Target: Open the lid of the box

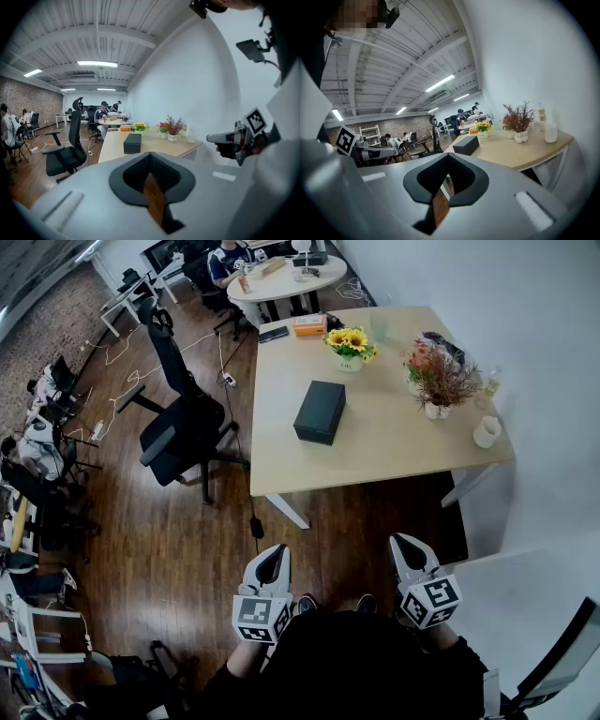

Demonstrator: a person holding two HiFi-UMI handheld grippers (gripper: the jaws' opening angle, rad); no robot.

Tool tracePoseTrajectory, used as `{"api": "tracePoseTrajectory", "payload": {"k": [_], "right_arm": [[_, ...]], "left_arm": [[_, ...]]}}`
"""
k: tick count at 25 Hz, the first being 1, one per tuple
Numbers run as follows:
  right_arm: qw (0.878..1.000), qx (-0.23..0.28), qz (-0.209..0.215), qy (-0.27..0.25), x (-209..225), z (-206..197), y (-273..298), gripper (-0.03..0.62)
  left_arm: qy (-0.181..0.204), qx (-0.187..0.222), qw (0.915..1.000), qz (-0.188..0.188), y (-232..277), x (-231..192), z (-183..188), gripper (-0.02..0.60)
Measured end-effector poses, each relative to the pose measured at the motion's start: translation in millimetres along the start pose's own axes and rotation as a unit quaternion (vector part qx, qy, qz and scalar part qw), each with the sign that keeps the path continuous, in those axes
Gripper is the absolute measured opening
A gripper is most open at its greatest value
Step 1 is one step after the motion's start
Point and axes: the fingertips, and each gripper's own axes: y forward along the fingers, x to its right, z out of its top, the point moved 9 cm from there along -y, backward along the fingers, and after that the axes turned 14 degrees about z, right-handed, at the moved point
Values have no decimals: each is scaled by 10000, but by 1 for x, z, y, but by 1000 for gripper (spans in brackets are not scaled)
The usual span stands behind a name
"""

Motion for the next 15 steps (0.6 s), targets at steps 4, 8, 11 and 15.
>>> {"api": "tracePoseTrajectory", "payload": {"k": [4,8,11,15], "right_arm": [[9998,-47,-96,195,24,1,-8,2],[9997,-7,-94,235,41,8,8,2],[10000,-31,-52,30,53,15,38,2],[9995,-187,-163,-219,72,23,86,2]], "left_arm": [[0,-69,9999,-89,2,21,4,2],[243,-18,9997,-33,18,13,9,2],[300,85,9993,209,50,-9,17,2],[350,411,9985,84,117,-38,30,2]]}}
